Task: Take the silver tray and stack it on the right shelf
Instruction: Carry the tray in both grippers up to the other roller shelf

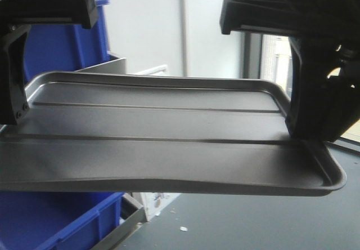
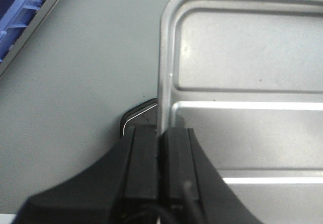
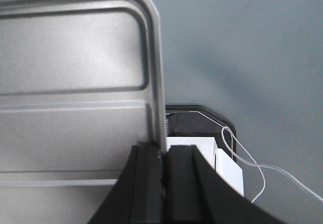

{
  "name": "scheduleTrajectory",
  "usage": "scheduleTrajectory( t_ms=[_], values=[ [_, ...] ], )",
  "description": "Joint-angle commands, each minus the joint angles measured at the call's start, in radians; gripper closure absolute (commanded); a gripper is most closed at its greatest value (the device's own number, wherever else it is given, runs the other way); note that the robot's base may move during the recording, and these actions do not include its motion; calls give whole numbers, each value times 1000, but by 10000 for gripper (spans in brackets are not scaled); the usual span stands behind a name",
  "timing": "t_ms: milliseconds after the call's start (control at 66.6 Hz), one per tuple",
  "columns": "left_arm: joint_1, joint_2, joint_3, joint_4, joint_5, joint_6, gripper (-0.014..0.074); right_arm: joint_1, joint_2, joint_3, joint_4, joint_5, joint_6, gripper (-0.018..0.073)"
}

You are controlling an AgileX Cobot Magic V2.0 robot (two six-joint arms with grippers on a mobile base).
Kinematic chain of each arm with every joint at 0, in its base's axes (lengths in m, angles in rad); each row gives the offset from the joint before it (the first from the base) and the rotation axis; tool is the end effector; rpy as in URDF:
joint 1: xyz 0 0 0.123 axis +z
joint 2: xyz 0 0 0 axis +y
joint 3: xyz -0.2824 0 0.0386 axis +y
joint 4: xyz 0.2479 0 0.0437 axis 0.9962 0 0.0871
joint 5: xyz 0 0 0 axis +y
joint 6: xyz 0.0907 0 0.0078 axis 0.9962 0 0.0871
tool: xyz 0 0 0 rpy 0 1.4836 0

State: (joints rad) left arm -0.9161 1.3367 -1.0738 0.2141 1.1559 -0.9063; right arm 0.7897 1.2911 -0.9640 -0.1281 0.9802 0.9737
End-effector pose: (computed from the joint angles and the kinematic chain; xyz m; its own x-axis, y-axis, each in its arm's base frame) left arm 0.1630 -0.1832 0.2978 -0.9503 0.0614 -0.3052 0.0805 0.9955 -0.0504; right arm 0.1753 0.1631 0.2819 -0.9431 0.1569 -0.2933 0.0964 0.9728 0.2107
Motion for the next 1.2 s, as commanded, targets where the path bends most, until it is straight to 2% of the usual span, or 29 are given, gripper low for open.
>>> scheduleTrajectory(
  t_ms=[0,1186],
  values=[
    [-8,-30,-29,-1,-5,4,697,1,-27,-30,-16,-45,7,510],
    [-8,-30,-29,-7,-5,4,697,1,-27,-30,-16,-45,7,510]
  ],
)
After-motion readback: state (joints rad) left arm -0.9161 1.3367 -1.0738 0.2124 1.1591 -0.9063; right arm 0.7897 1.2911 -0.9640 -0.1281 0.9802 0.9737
